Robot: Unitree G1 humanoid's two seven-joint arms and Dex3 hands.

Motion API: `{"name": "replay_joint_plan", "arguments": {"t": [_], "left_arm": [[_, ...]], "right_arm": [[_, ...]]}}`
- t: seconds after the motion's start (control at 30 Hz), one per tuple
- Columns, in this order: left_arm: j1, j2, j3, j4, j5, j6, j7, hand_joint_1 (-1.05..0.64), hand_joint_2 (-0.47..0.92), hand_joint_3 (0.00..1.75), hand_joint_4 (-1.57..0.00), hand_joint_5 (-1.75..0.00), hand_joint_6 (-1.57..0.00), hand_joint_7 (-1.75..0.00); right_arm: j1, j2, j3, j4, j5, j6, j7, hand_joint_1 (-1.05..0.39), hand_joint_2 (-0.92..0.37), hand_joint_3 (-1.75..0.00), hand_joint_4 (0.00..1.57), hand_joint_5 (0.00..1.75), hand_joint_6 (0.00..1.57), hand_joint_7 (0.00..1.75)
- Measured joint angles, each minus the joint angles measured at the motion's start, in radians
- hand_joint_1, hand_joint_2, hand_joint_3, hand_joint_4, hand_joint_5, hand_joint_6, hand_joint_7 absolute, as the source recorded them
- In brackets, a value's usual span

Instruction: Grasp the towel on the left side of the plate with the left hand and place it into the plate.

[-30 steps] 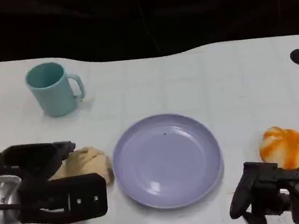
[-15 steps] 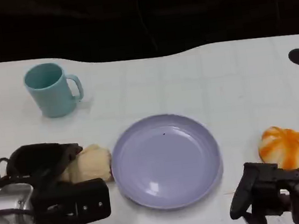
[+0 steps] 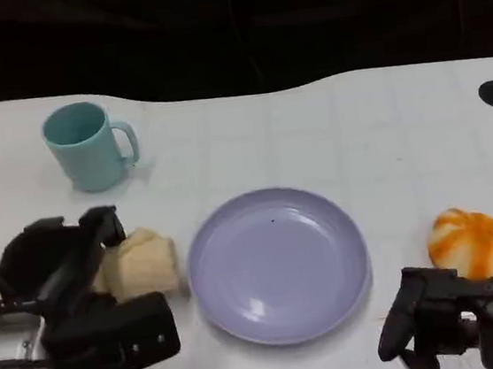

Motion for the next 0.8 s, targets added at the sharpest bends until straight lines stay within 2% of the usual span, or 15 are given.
{"name": "replay_joint_plan", "arguments": {"t": [0.03, 0.07, 0.17, 0.3, 0.37, 0.47, 0.63, 0.8], "left_arm": [[0.001, 0.004, 0.007, -0.013, 0.005, 0.019, -0.003, -0.21, 0.78, 0.46, -0.84, -1.75, -0.61, -1.58], [0.002, 0.008, 0.015, -0.027, 0.007, 0.037, -0.009, -0.21, 0.8, 0.42, -0.84, -1.75, -0.63, -1.55], [0.012, 0.021, 0.039, -0.085, 0.004, 0.067, -0.033, -0.22, 0.81, 0.36, -0.85, -1.75, -0.58, -1.7], [0.034, 0.022, 0.05, -0.185, 0.004, 0.057, -0.038, -0.22, 0.8, 0.37, -0.87, -1.75, -0.57, -1.74], [0.04, 0.016, 0.051, -0.247, 0.002, 0.049, -0.049, -0.21, 0.68, 0.62, -0.89, -1.75, -0.58, -1.75], [0.041, -0.014, 0.05, -0.334, -0.005, 0.039, -0.061, -0.23, 0.58, 0.8, -0.91, -1.75, -0.61, -1.75], [0.033, -0.068, 0.03, -0.425, -0.002, 0.05, -0.13, -0.23, 0.53, 0.88, -0.91, -1.75, -0.61, -1.75], [0.004, -0.131, -0.007, -0.429, 0.012, 0.075, -0.184, -0.25, 0.49, 0.98, -0.92, -1.75, -0.64, -1.75]], "right_arm": [[0.0, 0.0, 0.001, 0.0, -0.001, 0.0, 0.0, -0.08, -0.56, -1.09, 0.75, 1.74, 0.69, 1.37], [0.0, 0.0, 0.002, 0.0, -0.001, 0.0, 0.0, -0.08, -0.56, -1.09, 0.75, 1.74, 0.69, 1.37], [-0.001, 0.002, 0.004, 0.001, 0.0, 0.0, 0.0, -0.09, -0.55, -1.09, 0.75, 1.73, 0.69, 1.37], [-0.002, 0.005, 0.009, 0.001, -0.001, 0.0, -0.002, -0.08, -0.56, -1.08, 0.75, 1.74, 0.69, 1.37], [-0.003, 0.007, 0.009, 0.001, 0.0, 0.0, -0.003, -0.09, -0.56, -1.09, 0.76, 1.74, 0.69, 1.37], [-0.002, 0.007, 0.009, 0.0, -0.001, 0.0, -0.003, -0.07, -0.55, -1.1, 0.75, 1.73, 0.69, 1.37], [0.0, 0.007, 0.009, -0.001, 0.001, 0.001, -0.003, -0.08, -0.55, -1.09, 0.75, 1.74, 0.69, 1.37], [0.001, 0.007, 0.009, -0.002, 0.0, 0.002, -0.003, -0.08, -0.55, -1.1, 0.76, 1.73, 0.69, 1.37]]}}
